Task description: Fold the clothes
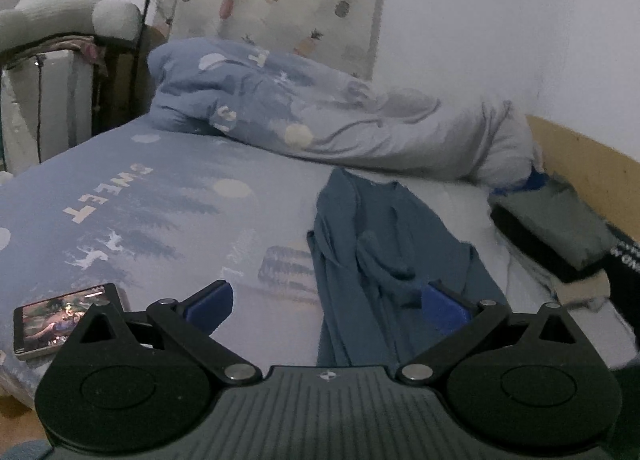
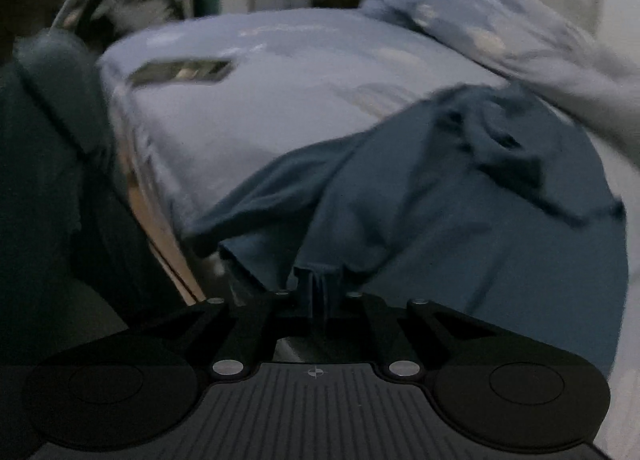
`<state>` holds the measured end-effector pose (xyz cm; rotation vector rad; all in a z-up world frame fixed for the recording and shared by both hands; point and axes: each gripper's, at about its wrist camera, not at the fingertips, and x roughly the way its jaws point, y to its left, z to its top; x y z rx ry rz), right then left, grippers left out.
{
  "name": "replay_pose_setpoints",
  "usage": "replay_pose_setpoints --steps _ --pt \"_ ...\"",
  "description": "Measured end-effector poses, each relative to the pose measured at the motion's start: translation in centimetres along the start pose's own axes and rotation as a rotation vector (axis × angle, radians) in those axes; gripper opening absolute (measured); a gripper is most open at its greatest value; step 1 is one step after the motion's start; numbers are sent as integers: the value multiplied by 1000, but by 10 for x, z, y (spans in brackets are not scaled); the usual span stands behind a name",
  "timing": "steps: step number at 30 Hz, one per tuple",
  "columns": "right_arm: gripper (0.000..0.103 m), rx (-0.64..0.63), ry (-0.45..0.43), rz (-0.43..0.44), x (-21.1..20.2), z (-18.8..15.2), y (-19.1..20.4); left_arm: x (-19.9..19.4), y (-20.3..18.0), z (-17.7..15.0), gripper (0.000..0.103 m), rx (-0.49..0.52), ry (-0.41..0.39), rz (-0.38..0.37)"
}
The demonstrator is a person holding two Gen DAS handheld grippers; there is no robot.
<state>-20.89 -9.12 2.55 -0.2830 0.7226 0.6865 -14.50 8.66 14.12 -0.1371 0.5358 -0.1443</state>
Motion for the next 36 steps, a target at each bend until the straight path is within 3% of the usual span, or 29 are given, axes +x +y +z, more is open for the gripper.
replay_pose_setpoints --steps 3,9,13,15,18,24,26,33,36 --pt "7 118 -9 19 -12 -2 -23 5 -13 -5 103 62 38 -19" --pt "16 315 -20 25 -26 -14 -64 12 -49 -24 103 293 113 -67" --pt "37 428 -80 -24 -41 -21 -90 18 -73 -41 100 387 211 -154" --pt "40 479 -134 -57 -48 -24 -101 22 -91 -55 95 454 276 -192" --pt "41 554 -205 -93 -55 -30 -116 31 -119 -79 84 587 362 -197" --pt "41 597 -206 -83 -48 -40 -128 48 -140 -106 80 697 487 -177" --pt "42 611 -208 -85 -46 -41 -129 55 -141 -111 72 716 516 -162" --pt "46 638 -216 -105 -44 -37 -125 67 -133 -111 60 661 551 -159" --pt "46 638 -215 -103 -42 -37 -125 74 -128 -112 47 635 554 -130"
